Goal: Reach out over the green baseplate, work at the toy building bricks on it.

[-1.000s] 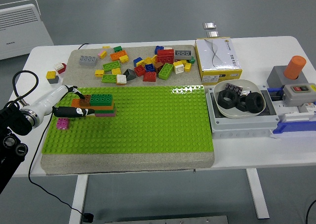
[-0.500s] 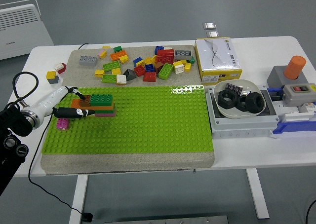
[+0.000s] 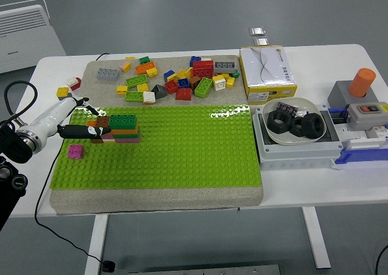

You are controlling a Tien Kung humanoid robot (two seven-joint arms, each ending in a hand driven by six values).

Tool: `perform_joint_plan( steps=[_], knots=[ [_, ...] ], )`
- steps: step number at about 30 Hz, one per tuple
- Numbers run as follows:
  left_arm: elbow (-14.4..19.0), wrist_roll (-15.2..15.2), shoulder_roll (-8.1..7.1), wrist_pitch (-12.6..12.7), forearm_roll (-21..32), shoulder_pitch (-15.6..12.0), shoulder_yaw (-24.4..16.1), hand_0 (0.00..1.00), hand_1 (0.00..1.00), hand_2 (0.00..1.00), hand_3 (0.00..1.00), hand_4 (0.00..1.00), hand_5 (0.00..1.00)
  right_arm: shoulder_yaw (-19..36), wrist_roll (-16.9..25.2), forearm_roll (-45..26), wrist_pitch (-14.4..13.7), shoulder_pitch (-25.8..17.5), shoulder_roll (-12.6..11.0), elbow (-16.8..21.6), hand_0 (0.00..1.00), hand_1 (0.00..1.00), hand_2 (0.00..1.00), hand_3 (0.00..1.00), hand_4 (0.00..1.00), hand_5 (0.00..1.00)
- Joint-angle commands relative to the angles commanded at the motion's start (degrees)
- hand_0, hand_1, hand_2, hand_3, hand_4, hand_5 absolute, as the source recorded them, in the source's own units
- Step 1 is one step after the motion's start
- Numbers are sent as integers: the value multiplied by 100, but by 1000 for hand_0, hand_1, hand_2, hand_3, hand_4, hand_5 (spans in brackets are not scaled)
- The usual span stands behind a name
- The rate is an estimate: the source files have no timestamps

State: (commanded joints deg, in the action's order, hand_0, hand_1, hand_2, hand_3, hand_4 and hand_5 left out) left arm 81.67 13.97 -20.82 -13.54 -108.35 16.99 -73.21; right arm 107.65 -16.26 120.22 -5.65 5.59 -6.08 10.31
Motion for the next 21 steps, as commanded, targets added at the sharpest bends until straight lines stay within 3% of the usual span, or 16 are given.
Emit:
perform_joint_plan(
  steps=[10, 12, 13, 21],
  knots=[
    [394, -129, 297, 98, 154, -376, -522, 964, 957, 938, 634, 998, 450, 28, 8, 26, 10, -35, 39, 0, 695, 650, 638, 728, 907, 998],
    [540, -232, 347, 133, 358, -479, -653, 964, 957, 938, 634, 998, 450, 32, 10, 33, 12, -41, 49, 0, 695, 650, 638, 728, 907, 998],
    [624, -305, 374, 158, 497, -535, -735, 891, 868, 849, 642, 992, 434, 39, 12, 41, 14, -43, 56, 0, 692, 653, 644, 734, 906, 998],
    [822, -764, 486, 336, 1457, -720, -1276, 862, 832, 816, 639, 979, 427, 110, 27, 124, 30, -62, 80, 0, 690, 652, 646, 733, 905, 998]
  ],
)
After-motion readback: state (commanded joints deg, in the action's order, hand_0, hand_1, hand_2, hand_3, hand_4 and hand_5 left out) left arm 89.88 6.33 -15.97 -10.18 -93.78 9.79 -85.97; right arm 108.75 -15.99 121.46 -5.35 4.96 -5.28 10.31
